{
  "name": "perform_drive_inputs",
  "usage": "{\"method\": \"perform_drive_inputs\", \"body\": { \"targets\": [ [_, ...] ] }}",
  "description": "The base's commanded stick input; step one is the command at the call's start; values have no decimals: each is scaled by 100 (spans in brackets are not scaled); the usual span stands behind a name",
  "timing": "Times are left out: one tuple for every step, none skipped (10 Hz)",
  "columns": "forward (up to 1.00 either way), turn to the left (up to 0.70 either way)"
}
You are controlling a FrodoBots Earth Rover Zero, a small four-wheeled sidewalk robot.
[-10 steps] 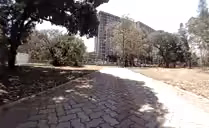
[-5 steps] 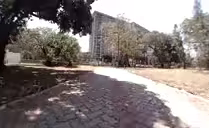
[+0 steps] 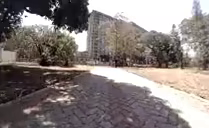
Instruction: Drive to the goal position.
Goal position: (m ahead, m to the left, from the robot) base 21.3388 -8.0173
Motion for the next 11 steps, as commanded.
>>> {"method": "perform_drive_inputs", "body": {
  "targets": [
    [100,0],
    [100,0],
    [100,0],
    [100,0],
    [100,0],
    [100,0],
    [100,0],
    [100,0],
    [100,0],
    [100,0],
    [100,0]
  ]
}}
